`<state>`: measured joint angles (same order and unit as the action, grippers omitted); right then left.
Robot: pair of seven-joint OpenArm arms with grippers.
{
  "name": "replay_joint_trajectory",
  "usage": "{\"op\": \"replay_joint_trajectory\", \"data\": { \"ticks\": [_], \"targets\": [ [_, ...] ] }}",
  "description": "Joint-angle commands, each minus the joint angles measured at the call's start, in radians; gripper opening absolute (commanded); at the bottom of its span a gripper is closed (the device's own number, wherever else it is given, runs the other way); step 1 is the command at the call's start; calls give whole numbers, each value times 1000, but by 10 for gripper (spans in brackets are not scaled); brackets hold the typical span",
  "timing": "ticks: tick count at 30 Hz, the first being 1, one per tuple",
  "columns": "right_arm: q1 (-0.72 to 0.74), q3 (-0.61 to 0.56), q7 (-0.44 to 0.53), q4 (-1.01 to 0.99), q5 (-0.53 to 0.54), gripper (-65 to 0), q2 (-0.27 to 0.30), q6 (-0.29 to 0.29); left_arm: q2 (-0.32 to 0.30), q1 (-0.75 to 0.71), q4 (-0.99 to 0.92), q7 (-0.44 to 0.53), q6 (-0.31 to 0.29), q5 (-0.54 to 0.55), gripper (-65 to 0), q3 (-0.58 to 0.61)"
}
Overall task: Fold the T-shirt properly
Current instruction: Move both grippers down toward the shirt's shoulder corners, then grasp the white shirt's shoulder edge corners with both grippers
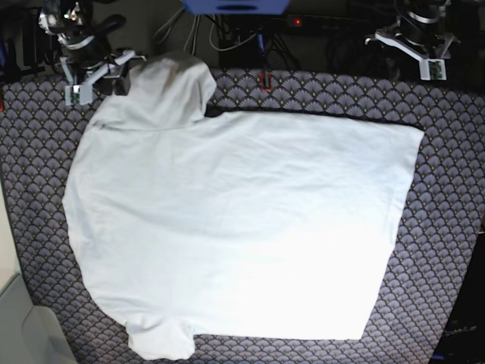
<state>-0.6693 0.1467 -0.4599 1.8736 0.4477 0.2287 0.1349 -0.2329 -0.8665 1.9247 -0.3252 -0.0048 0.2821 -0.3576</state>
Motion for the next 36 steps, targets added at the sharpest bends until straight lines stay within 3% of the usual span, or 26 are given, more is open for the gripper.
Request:
{"op": "replay_joint_trajectory", "data": {
  "ticks": [1,5,8,18,28,31,35,36],
  "targets": [
    [-2,20,20,2,4,-425,5,18,-9,-10,19,21,1,3,-312,-5],
    [16,67,16,-45,4,-427,4,105,-9,-10,19,21,1,1,-312,-5],
    [19,69,16,-78,4,-428,4,137,-9,-7,19,21,1,1,-312,-5],
    [15,37,16,-90,4,-428,-47,168,-7,2,19,19,4,-4,-312,-5],
    [12,-26,16,-91,4,-434,-51,168,-7,3,19,19,7,-4,-312,-10],
    [13,-26,16,-91,4,-494,-51,168,-3,17,19,19,4,1,-312,-53],
    [21,-20,16,-108,4,-650,-47,168,-3,59,14,19,4,3,-312,-103],
    [21,-20,16,-119,4,-650,-47,168,-3,71,12,19,2,3,-312,-116]
  ]
}}
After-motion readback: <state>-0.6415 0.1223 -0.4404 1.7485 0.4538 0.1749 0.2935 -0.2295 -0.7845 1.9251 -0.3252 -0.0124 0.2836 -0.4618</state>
